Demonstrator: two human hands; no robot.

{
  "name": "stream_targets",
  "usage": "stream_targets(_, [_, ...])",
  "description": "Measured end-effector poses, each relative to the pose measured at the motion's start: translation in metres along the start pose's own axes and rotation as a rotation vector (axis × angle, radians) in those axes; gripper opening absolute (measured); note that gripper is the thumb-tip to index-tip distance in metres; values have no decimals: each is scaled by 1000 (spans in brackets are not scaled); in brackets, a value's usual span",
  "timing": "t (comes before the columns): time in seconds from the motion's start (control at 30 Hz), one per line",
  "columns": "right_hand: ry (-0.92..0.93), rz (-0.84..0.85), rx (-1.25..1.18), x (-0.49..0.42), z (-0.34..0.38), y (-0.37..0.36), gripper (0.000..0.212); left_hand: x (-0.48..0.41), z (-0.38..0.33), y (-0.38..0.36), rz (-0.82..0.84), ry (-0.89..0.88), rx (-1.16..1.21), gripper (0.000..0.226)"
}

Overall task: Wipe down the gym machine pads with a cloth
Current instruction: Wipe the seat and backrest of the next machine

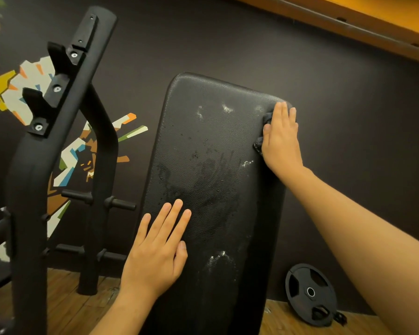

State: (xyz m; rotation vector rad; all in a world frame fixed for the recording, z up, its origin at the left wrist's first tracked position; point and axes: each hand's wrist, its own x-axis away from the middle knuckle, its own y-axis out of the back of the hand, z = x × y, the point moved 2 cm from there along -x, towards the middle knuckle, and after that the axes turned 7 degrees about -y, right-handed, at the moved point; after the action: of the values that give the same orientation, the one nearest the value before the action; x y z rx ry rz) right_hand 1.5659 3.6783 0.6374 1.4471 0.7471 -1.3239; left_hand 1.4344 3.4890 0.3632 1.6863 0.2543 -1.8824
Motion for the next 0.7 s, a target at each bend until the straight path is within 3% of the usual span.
stream_targets(0.23, [-34, 56, 17, -26, 3, 8, 53, -1, 0, 0, -2, -1, -6, 60])
stream_targets(0.5, [20, 51, 2, 30, 2, -2, 55, 1, 0, 0, -12, 3, -23, 61])
stream_targets(0.7, [10, 45, 33, 9, 5, 5, 54, 1, 0, 0, -12, 3, -15, 60])
